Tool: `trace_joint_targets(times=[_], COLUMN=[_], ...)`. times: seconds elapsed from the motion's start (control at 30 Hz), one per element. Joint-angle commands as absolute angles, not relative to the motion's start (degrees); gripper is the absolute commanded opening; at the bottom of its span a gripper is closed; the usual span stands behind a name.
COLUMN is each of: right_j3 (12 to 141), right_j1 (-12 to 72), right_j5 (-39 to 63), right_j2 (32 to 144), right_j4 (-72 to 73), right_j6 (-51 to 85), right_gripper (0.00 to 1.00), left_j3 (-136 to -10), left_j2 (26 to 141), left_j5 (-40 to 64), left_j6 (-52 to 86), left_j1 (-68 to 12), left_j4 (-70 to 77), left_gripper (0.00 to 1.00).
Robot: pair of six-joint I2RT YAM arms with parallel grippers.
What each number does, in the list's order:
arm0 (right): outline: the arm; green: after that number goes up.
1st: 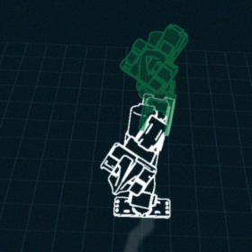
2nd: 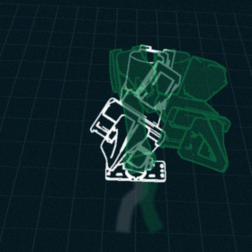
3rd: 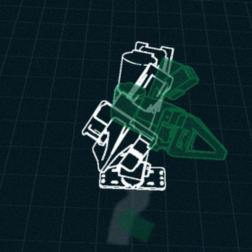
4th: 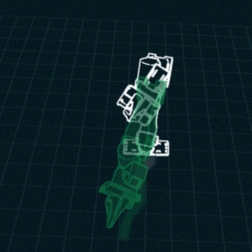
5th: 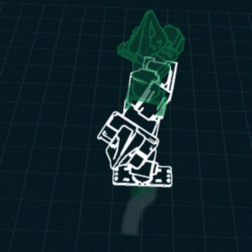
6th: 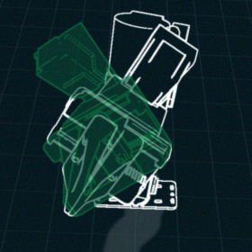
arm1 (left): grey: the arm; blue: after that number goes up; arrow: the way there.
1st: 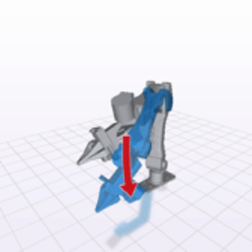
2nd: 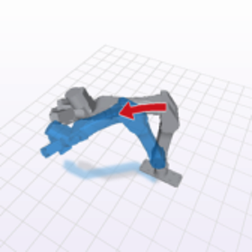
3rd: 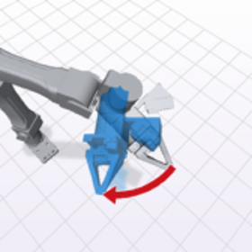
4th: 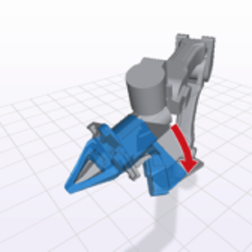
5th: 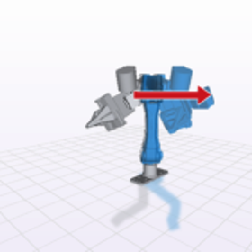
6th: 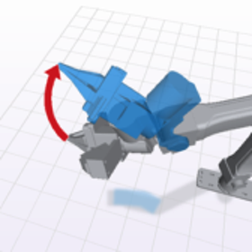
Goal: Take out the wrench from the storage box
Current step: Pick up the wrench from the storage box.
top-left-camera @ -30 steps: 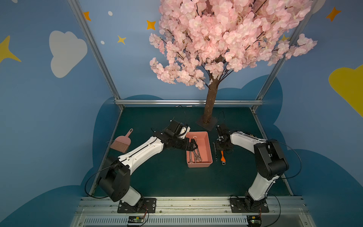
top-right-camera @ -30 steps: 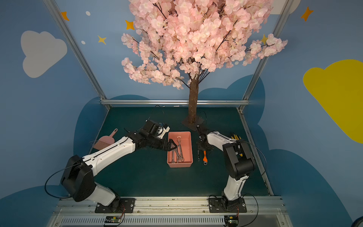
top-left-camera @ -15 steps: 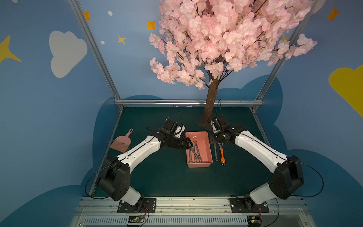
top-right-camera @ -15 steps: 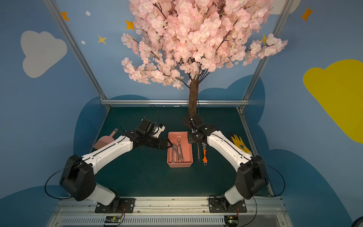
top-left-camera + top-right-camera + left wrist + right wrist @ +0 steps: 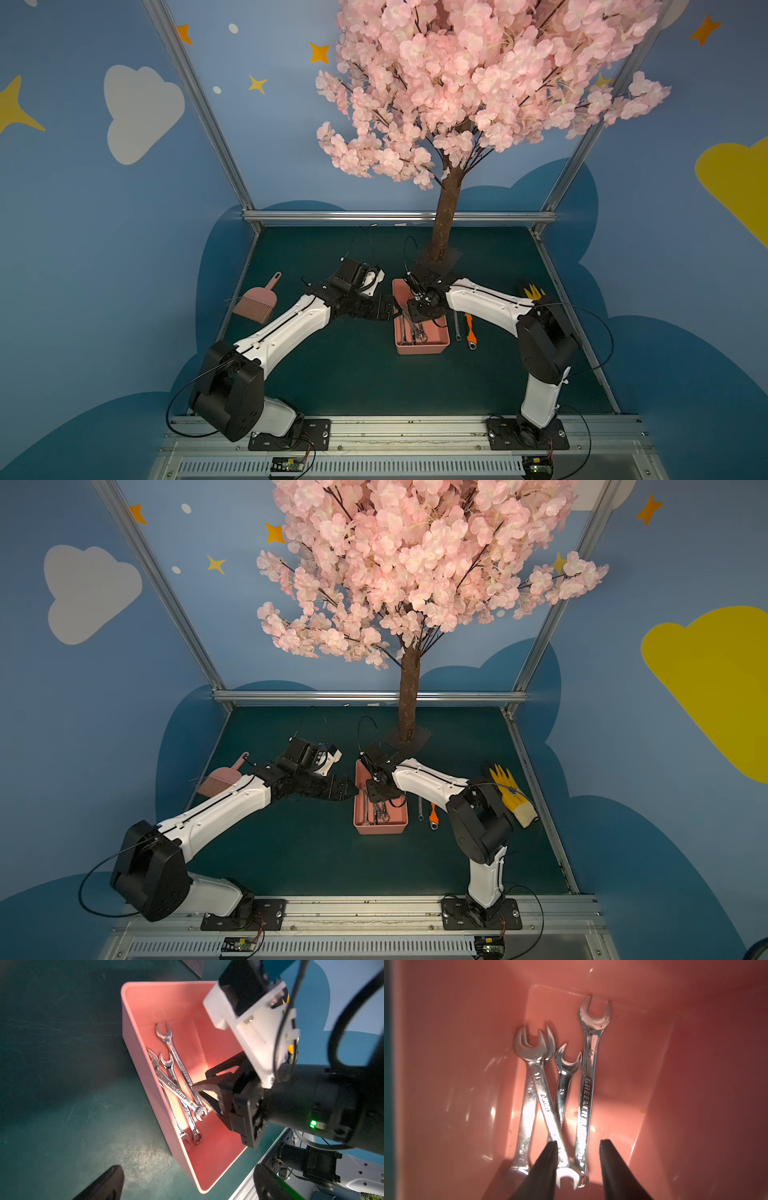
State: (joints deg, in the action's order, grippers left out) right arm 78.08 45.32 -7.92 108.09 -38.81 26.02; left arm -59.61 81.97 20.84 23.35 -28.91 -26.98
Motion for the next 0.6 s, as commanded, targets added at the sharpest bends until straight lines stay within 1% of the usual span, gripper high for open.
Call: trace_joint_targets(times=[0.0,0.27,0.57], right_j3=[80.65,80.77,80.33], right_j1=[45.51,45.24,44.99], right_j5=[-9.85,-10.9,-11.35], right_j2=[110.46,114.78,117.84], right_j4=[-37.66,-36.94,-36.98], right_j6=[24.46,23.65,24.3], right_gripper=[0.38,0.3,0.25], left_j3=[-58.98,-59.14,-59.38], left_j2=[80.97,81.98,82.61], left_j5=[21.27,21.52,21.29], left_j6=[22.71,22.63,22.69], left_j1=[-28.48,-28.3,-28.31], left_j4=[-27.33,-27.25,-27.33], left_gripper=[1.0,1.0,1.0])
